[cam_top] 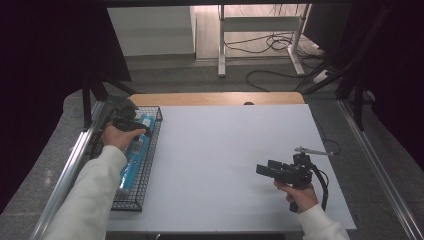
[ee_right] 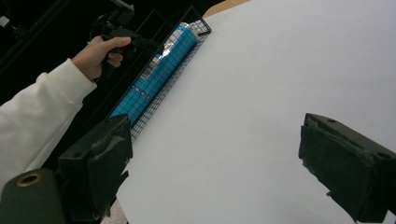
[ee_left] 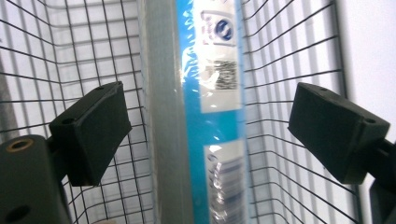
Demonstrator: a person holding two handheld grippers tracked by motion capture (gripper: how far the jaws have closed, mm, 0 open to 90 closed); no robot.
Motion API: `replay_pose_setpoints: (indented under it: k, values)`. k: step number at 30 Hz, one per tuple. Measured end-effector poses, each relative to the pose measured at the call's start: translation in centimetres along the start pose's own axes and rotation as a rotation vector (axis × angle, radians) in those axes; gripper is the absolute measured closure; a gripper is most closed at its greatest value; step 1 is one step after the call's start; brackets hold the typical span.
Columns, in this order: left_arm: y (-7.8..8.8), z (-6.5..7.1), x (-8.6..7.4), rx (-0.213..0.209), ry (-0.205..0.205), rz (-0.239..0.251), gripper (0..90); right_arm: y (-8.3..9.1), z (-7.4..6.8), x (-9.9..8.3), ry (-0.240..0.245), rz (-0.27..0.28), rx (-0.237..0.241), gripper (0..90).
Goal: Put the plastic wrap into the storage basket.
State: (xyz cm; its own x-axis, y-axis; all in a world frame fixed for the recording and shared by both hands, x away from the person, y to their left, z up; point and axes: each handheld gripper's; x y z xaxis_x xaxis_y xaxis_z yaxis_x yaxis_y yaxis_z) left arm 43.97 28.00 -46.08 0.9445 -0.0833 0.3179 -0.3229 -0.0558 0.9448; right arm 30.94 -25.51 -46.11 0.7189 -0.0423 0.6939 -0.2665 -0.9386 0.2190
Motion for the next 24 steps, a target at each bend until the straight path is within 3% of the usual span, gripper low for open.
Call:
replay_pose_setpoints:
  k: [5, 13, 15, 19, 24]
  values:
    - [2.7, 0.4, -1.1, -0.004, -0.038, 0.099, 12.3, -0.1, -0.1, 0.1, 0.008, -0.013, 0.000, 10.3]
    - [7.2, 0.0, -4.6, -0.086, -0.065, 0.259, 12.6, 0.7, -0.5, 0.0, 0.053, -0.036, -0.041, 10.3]
    - [8.3, 0.2, -5.9, -0.127, -0.084, 0.298, 12.7, 0.9, -0.5, 0.0, 0.072, -0.048, -0.062, 10.3]
    - [10.2, 1.5, -9.3, -0.176, -0.152, 0.370, 12.8, 1.5, -0.7, -0.2, 0.106, -0.069, -0.099, 10.3]
    - [11.2, 3.6, -12.7, -0.216, -0.209, 0.438, 13.7, 2.2, -0.7, -0.6, 0.131, -0.085, -0.134, 10.3]
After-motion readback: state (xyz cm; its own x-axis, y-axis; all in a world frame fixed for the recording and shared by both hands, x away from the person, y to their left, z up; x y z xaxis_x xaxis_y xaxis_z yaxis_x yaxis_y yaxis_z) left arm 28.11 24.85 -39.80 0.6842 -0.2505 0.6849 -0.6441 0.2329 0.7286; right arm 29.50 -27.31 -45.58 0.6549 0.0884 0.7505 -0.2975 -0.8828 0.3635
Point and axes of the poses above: each handheld gripper's, and its own axes: y roughly backward along the jaws, x roughly out of its top, z roughly to its right, and after that the axes turned 14 degrees about x, right-handed
